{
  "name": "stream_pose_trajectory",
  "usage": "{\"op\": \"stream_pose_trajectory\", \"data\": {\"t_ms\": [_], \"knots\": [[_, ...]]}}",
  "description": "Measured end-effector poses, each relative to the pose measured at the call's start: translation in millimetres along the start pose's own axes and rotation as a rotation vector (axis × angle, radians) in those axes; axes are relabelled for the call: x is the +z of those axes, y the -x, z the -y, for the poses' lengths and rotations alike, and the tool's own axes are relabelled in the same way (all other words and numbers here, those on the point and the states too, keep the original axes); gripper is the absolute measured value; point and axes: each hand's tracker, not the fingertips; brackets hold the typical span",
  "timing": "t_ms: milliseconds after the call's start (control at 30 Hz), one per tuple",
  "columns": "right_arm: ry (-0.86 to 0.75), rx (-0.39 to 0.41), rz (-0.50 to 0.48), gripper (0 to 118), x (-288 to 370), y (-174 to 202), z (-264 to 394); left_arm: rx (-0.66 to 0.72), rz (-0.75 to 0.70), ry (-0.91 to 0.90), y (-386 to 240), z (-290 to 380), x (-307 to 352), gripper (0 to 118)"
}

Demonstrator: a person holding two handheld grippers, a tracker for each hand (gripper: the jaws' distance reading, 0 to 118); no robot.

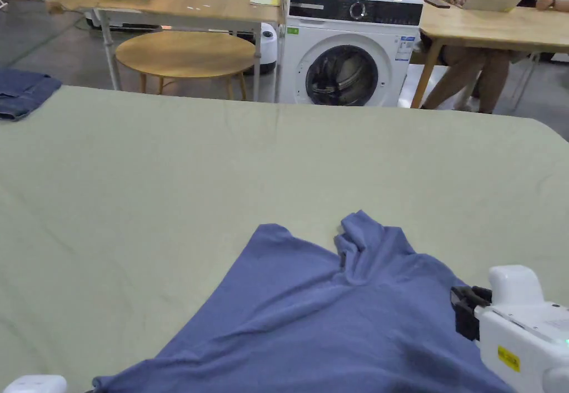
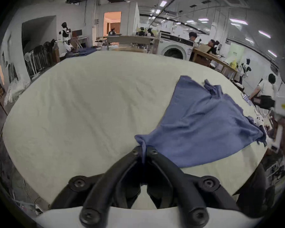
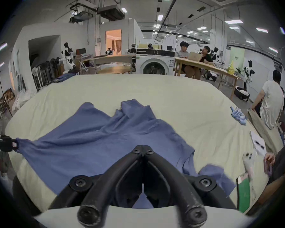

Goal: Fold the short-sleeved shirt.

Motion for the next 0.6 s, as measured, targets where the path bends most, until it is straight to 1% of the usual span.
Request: {"op": "stream_pose_trajectory", "data": {"t_ms": [33,67,100,133,167,200,233,267,300,367,400,433,467,500,533,567,600], "knots": [[0.006,0.023,0.014,0,-15.3,-6.4,-8.8,-0.010,0.003,-0.003,-2.4,-2.9,3.1,0],[0.010,0.049,0.025,8,-29.5,-11.0,-16.2,-0.017,0.000,-0.009,-4.4,-4.8,5.5,0],[0.023,0.058,0.010,36,-48.3,-17.3,-24.7,-0.021,-0.004,-0.017,-6.1,-6.5,7.7,0],[0.054,0.069,-0.003,91,-67.6,-24.1,-32.4,-0.023,-0.002,-0.017,-6.9,-8.4,8.8,0],[0.098,0.064,-0.024,118,-89.1,-29.6,-39.1,-0.024,-0.003,-0.017,-6.3,-9.6,8.9,0],[0.133,0.073,-0.024,117,-107.3,-33.0,-43.1,-0.024,-0.005,-0.019,-6.9,-10.2,9.0,0],[0.039,0.081,-0.018,118,-121.0,-36.8,-51.9,-0.027,-0.006,-0.016,-7.4,-11.1,8.4,0],[0.103,0.095,-0.006,118,-137.6,-38.5,-52.3,-0.030,-0.011,-0.009,-8.1,-11.3,7.3,0],[0.122,0.104,0.008,118,-154.1,-41.7,-55.0,-0.036,-0.024,-0.002,-8.0,-11.7,5.3,0],[0.181,0.093,0.006,117,-180.4,-48.9,-55.1,-0.038,-0.036,0.012,-7.6,-11.2,3.9,0],[0.206,0.093,0.008,114,-185.1,-47.6,-52.7,-0.035,-0.038,0.016,-7.5,-10.7,3.5,0],[0.239,0.096,0.001,108,-190.9,-48.4,-48.9,-0.033,-0.043,0.019,-7.1,-10.4,1.1,0],[0.274,0.096,-0.018,103,-192.8,-48.8,-42.4,-0.036,-0.047,0.031,-7.5,-9.5,-1.4,0],[0.292,0.096,-0.029,103,-192.5,-48.6,-38.4,-0.039,-0.052,0.036,-7.9,-8.9,-2.7,0],[0.320,0.108,-0.027,69,-192.8,-46.9,-32.1,-0.040,-0.055,0.041,-8.2,-8.1,-4.5,0],[0.331,0.084,-0.064,41,-187.9,-47.3,-27.3,-0.039,-0.053,0.049,-8.4,-9.0,-7.0,0],[0.303,0.068,-0.064,29,-179.6,-46.8,-25.4,-0.034,-0.051,0.057,-8.3,-9.4,-9.5,0]]}}
